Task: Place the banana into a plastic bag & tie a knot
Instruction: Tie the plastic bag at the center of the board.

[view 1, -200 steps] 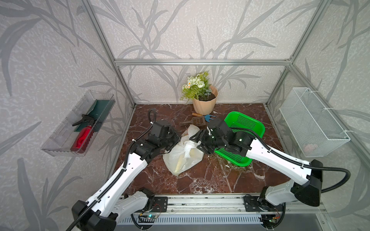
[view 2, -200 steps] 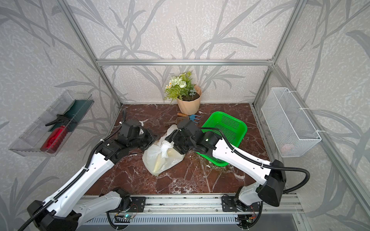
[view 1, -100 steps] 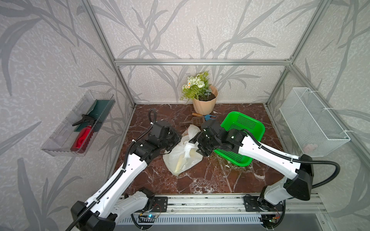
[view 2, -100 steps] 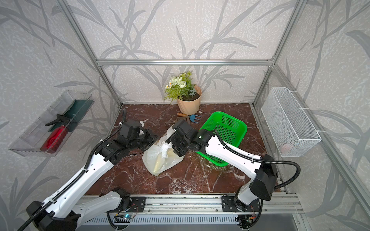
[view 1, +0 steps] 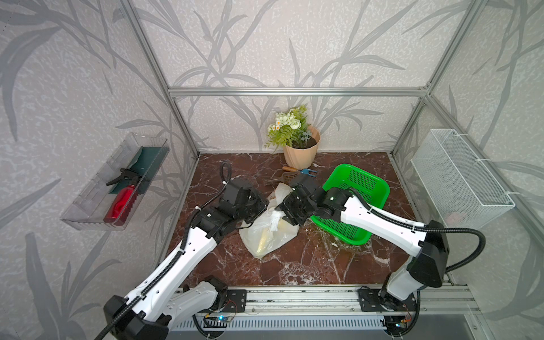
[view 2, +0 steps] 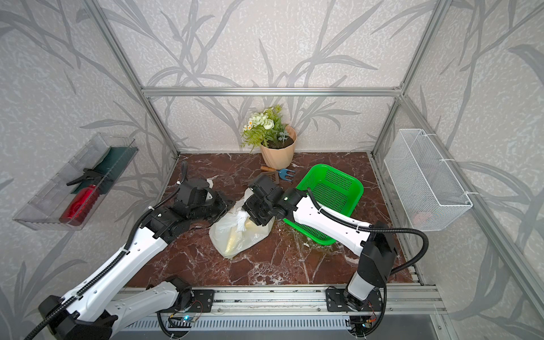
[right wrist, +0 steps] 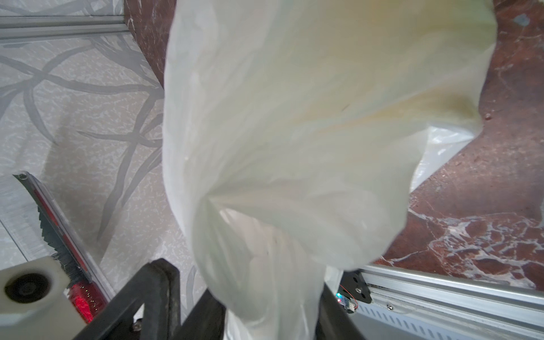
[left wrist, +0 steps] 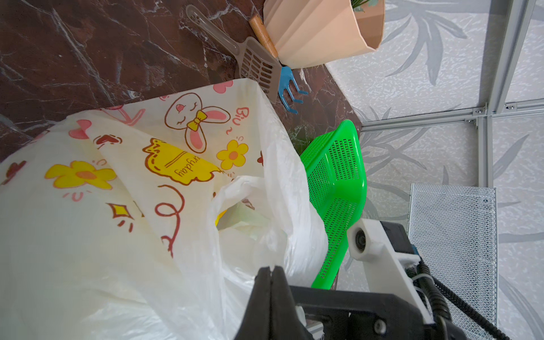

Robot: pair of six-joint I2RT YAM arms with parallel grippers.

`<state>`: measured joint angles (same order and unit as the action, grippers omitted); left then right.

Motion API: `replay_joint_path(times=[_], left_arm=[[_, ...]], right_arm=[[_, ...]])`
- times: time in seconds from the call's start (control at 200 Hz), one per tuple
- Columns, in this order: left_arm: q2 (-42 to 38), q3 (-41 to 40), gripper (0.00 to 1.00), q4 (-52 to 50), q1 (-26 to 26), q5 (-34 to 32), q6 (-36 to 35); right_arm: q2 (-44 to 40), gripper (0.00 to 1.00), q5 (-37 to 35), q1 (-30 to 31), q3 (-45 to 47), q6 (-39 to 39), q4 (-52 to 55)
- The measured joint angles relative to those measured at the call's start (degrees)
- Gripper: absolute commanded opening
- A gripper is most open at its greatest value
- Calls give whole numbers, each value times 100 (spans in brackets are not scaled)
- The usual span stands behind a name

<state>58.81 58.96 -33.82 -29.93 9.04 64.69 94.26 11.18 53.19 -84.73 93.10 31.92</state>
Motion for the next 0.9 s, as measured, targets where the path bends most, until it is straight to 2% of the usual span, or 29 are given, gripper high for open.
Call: replay_joint_path(times=[0.28,0.505,0.63,0.9], left_arm=[[-136,-20,0,2,-2,2,4],[-251,-20,0,-2,-2,-4,-2],[-291,-20,0,-9,-2,-39,-17],[-258,-17,16,-175,0,-173,-83]], right_arm=[[98,0,44,-59,0,-136,-273],[98,0,133,-72,52,-166,-608],[96,0,363,-114,326,-306,-1152],[68,0,1552,-297,1207,-1134,-2616]])
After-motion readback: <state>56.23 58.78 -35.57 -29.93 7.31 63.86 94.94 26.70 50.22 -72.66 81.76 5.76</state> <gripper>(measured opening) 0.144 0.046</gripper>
